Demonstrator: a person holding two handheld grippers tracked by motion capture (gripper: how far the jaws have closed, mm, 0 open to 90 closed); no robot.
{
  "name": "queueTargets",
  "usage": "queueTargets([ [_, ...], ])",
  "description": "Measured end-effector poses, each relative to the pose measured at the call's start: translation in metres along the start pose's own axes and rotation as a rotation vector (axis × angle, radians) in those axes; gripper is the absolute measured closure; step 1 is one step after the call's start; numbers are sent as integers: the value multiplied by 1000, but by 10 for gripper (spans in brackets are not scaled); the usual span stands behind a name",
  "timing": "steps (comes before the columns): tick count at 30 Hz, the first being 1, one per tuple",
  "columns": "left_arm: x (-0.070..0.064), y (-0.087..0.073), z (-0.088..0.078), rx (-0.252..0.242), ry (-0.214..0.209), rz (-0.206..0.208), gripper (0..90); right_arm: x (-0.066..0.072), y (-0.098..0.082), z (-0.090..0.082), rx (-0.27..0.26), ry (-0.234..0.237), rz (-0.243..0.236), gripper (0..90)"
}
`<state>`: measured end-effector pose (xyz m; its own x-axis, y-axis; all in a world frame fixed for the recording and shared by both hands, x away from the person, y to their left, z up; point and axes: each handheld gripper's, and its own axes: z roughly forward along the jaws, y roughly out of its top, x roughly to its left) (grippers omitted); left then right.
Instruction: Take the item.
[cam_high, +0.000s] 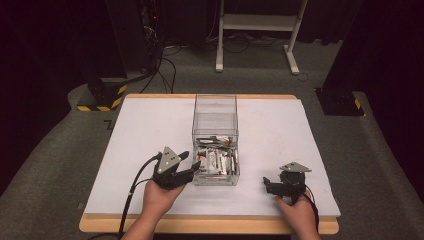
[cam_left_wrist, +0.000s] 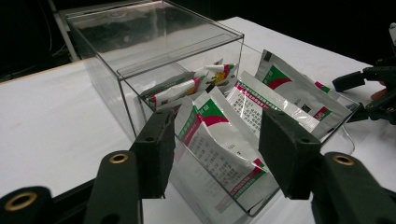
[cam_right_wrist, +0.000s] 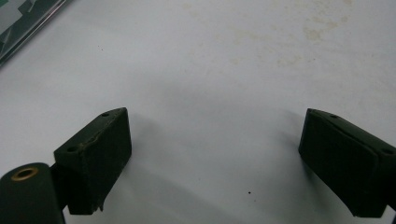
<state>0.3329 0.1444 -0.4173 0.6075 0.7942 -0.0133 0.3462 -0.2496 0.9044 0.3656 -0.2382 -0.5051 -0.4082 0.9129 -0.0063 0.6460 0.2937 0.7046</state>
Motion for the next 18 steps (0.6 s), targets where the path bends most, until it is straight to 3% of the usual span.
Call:
queueTargets([
  [12,2,5,16,25,13,-9,540,0,0,0,0,1,2,93],
  [18,3,5,23,46,42,-8,592,0,0,0,0,1,0,93],
])
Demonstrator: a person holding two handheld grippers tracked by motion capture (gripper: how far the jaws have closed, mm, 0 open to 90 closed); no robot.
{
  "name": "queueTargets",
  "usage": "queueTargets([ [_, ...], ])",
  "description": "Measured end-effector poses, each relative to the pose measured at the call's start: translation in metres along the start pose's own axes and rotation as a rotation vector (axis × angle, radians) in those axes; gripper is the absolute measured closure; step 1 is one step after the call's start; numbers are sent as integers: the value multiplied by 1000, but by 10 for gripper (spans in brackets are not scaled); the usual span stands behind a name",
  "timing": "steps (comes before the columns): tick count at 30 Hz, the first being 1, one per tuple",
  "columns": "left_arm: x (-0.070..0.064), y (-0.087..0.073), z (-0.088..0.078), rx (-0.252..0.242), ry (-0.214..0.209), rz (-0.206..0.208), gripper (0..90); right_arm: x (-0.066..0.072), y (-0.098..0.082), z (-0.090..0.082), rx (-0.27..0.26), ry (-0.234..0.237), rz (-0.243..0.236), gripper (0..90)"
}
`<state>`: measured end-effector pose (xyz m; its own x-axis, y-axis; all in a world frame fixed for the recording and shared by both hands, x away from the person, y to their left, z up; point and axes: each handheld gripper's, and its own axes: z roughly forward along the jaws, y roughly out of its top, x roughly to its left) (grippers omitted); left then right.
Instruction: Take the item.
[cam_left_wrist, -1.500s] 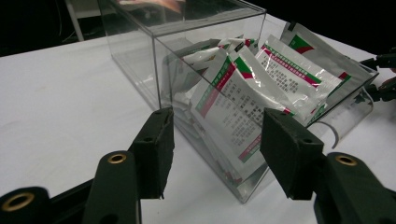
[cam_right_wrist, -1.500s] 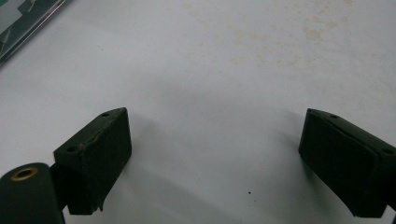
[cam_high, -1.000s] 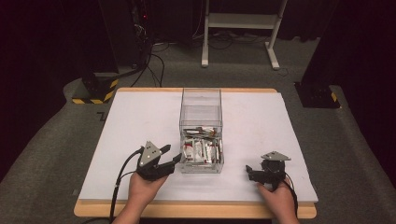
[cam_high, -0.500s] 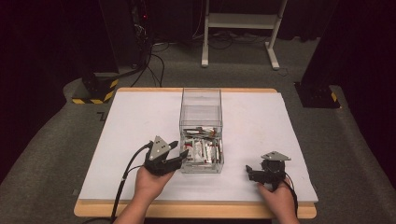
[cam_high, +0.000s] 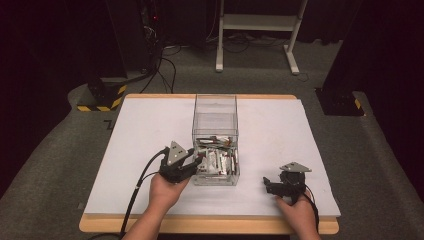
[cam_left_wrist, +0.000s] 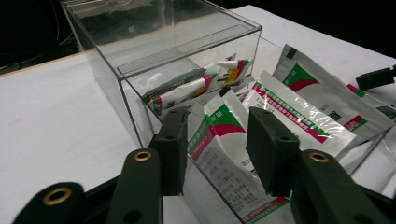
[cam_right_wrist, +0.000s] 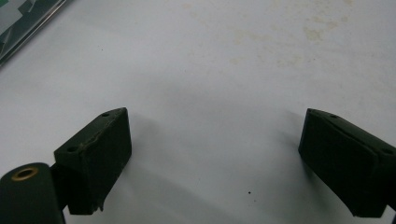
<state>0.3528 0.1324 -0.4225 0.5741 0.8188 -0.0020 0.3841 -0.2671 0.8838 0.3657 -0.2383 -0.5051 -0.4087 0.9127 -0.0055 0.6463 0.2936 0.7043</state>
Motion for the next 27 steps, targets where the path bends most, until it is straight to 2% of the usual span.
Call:
queueTargets([
  [3,0,-1,3,12,4,7,651,0,0,0,0,0,0,93],
  [16,-3,-2,11,19,15,7,732,0,0,0,-1,-2,-3,93],
  [18,-3,-2,11,19,17,15,794,0,0,0,0,-1,-1,93],
  [20,-3,-3,11,17,23,16,818,0,0,0,0,-2,0,93],
  [24,-2,-6,10,4,27,-3,867,0,0,0,-1,-2,-3,93],
  [27,0,-8,10,-11,13,-30,885,0,0,0,-1,-2,-3,93],
])
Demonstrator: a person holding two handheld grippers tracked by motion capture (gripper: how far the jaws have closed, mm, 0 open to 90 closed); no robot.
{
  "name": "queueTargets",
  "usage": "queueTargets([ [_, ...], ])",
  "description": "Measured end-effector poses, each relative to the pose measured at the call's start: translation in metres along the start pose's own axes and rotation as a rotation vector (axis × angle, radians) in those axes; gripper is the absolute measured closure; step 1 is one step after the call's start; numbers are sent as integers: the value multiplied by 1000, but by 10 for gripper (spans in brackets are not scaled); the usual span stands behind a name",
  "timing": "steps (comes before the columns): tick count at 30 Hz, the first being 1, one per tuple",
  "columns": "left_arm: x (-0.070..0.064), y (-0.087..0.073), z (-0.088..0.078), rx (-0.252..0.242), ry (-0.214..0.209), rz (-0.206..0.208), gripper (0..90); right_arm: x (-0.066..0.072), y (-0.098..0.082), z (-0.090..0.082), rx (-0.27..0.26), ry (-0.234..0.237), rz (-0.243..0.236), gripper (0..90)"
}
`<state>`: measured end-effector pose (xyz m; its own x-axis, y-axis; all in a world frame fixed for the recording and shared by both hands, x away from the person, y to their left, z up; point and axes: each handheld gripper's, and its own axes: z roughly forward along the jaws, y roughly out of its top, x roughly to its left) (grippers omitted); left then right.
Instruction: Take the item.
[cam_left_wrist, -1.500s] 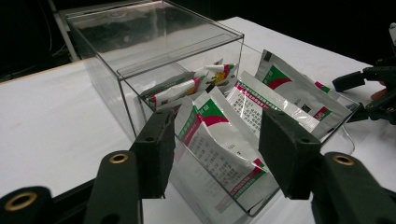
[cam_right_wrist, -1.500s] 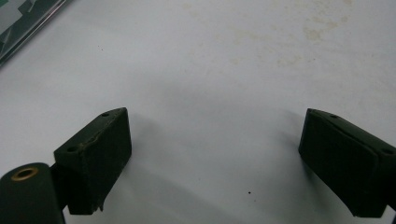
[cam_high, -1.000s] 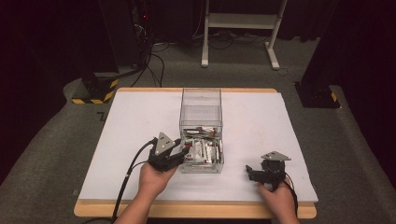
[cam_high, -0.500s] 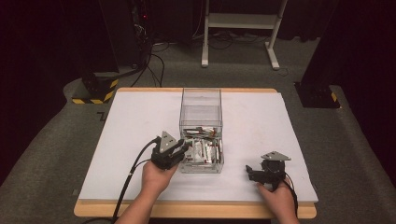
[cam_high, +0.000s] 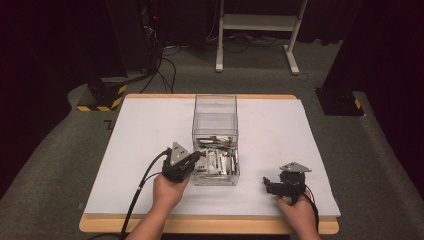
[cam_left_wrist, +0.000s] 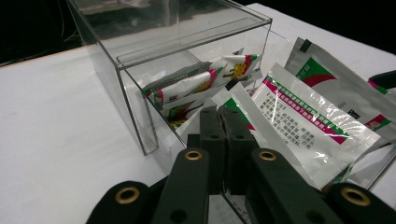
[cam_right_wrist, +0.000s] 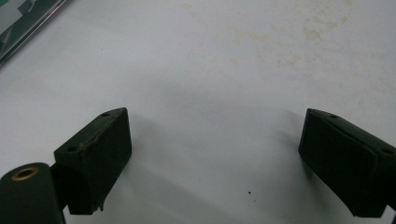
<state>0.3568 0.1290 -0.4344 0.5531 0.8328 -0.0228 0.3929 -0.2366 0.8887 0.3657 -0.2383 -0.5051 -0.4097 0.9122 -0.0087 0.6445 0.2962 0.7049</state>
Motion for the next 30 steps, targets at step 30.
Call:
queueTargets([
  [30,3,4,-12,-110,9,-29,891,0,0,0,-1,0,0,94],
])
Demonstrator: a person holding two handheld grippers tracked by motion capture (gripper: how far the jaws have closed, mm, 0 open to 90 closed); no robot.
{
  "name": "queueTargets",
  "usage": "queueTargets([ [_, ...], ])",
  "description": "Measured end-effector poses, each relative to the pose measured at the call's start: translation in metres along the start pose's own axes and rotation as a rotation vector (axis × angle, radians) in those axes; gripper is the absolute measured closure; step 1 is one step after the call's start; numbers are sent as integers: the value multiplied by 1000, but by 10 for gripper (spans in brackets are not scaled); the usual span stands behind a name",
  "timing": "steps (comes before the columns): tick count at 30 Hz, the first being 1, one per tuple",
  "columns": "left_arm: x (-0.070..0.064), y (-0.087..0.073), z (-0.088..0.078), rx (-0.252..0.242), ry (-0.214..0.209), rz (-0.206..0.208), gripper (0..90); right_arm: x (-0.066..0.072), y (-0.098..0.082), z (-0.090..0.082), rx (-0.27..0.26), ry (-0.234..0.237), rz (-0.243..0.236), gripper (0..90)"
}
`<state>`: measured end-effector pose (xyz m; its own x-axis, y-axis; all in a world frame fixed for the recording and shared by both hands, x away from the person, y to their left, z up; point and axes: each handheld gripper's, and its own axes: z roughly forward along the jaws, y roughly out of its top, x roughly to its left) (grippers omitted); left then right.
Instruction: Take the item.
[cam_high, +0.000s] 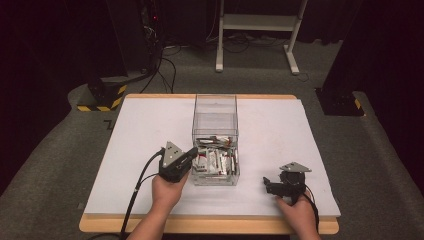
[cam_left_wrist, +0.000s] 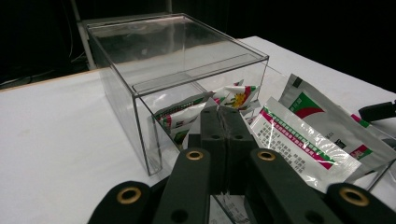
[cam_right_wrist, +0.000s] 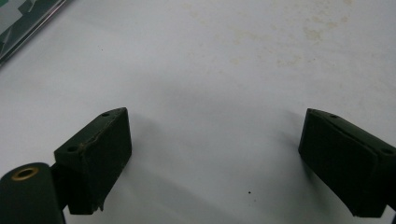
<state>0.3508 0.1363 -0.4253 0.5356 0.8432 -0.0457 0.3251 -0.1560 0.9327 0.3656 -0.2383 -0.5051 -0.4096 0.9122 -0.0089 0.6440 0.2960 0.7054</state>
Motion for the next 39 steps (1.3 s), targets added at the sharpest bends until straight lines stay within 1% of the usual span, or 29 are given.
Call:
queueTargets([
  [8,1,3,-2,-20,-2,-9,891,0,0,0,0,0,0,93],
  [24,1,9,-9,-59,-3,-13,892,0,0,0,0,0,0,94],
  [29,2,11,-11,-77,-10,-24,892,0,0,0,1,0,-1,94],
  [39,2,16,-14,-105,-29,-33,893,0,0,0,1,-1,-1,94],
])
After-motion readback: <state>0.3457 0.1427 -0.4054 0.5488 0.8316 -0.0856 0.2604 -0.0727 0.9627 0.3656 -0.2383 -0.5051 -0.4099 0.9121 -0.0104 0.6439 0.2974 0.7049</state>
